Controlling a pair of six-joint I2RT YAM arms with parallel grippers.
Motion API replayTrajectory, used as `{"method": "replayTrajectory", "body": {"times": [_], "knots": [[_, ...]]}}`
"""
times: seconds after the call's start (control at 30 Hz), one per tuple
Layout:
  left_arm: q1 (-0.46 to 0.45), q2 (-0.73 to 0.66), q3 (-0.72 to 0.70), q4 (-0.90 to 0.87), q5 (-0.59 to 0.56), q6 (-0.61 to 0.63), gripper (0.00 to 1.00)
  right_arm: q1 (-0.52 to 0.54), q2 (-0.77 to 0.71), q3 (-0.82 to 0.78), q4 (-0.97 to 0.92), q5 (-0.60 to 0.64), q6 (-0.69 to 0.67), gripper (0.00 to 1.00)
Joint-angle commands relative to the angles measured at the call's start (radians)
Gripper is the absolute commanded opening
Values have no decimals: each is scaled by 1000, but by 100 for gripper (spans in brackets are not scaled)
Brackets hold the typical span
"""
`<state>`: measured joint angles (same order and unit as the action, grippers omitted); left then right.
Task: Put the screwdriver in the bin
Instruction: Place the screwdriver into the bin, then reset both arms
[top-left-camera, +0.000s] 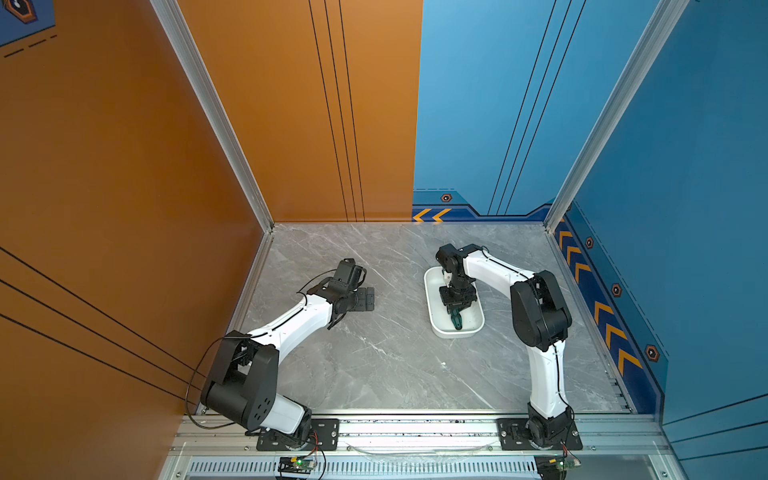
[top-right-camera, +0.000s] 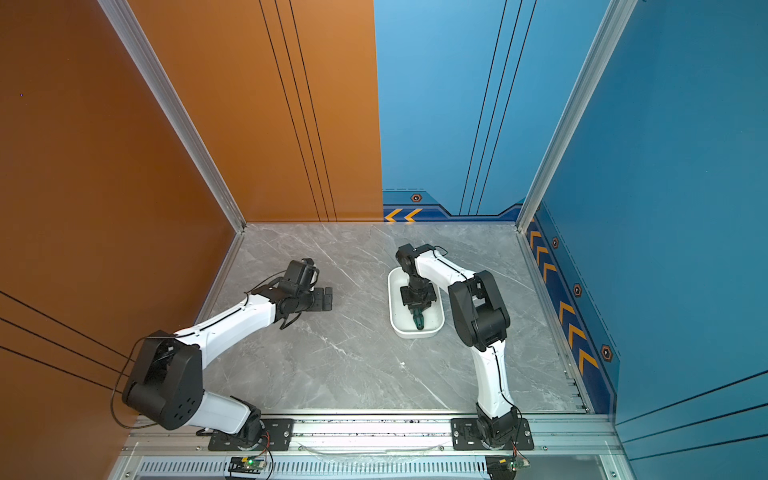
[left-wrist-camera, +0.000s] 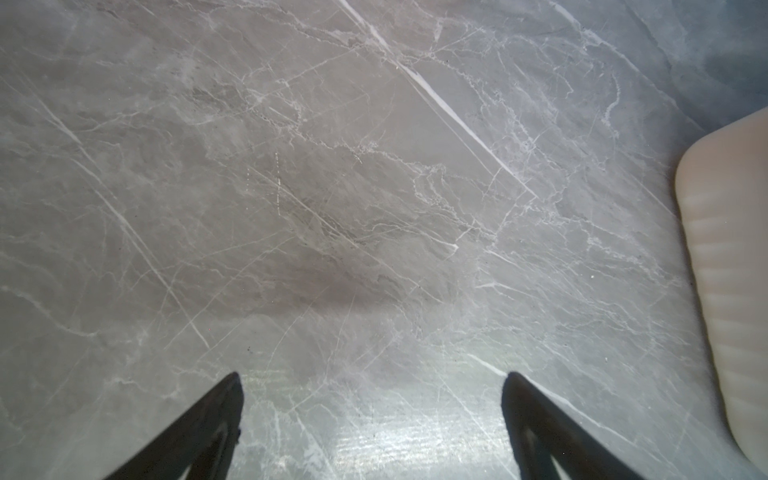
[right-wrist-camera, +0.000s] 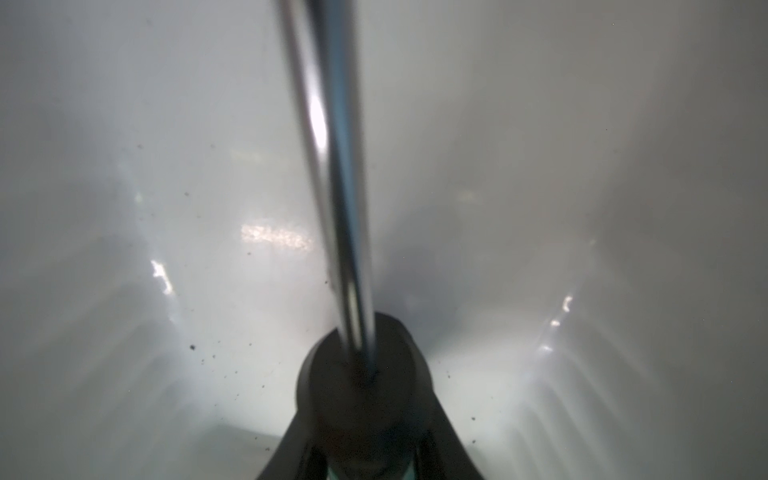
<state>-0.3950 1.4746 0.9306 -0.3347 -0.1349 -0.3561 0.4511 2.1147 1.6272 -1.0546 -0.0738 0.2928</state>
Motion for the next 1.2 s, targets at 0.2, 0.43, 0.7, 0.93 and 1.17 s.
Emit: {"method": "replayTrajectory", "body": {"times": [0.2, 0.43, 0.7, 0.93, 1.17], "knots": [[3, -35, -2, -27, -55, 27, 98, 0, -91, -5, -6, -11, 6, 62], [7, -86, 44, -17, -266, 142, 98, -64, -310, 10, -30, -64, -55, 69], [133, -203, -129, 446, -391, 368, 98, -399, -716, -359, 455, -106, -267, 70], [245, -201, -347, 830, -368, 414, 98, -558, -930, -1076, 1414, -144, -143, 70], [295, -94, -409, 970, -282, 359, 98, -531, -860, -1317, 1839, -14, -186, 73]]}}
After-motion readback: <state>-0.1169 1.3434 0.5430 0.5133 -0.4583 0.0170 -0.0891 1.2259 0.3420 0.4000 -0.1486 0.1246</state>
